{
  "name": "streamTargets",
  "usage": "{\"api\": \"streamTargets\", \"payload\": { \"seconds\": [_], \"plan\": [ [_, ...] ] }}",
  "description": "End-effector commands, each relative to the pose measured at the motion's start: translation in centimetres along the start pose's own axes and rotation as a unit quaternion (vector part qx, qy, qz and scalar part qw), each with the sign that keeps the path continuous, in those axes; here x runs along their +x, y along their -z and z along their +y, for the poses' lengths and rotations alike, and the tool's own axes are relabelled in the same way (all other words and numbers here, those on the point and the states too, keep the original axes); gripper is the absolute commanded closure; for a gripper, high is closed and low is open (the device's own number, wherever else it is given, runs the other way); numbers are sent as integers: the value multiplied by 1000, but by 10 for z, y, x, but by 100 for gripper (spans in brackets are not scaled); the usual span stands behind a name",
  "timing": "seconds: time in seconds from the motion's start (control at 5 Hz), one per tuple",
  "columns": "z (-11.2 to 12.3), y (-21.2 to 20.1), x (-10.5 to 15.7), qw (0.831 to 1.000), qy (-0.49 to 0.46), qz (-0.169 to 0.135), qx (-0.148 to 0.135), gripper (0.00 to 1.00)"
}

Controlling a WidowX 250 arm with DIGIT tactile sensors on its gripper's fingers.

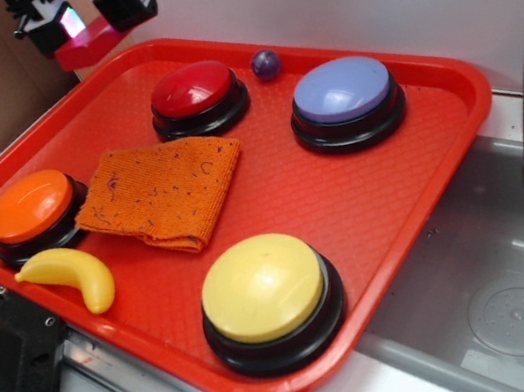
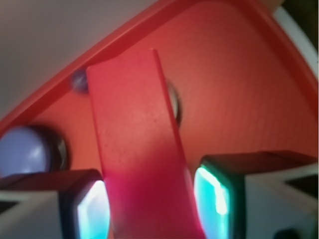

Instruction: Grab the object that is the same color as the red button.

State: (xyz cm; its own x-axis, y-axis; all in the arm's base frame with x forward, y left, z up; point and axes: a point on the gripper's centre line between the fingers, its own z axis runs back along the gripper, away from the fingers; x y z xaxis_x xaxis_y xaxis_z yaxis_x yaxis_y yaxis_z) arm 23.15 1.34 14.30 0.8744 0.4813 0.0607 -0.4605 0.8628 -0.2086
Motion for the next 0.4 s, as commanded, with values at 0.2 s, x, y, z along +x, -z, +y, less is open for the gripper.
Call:
{"api": "streamTargets", "payload": {
  "seconds": [0.2],
  "plan": [
    [-20, -19, -37, 994, 111, -1, -16, 100]
  ]
}}
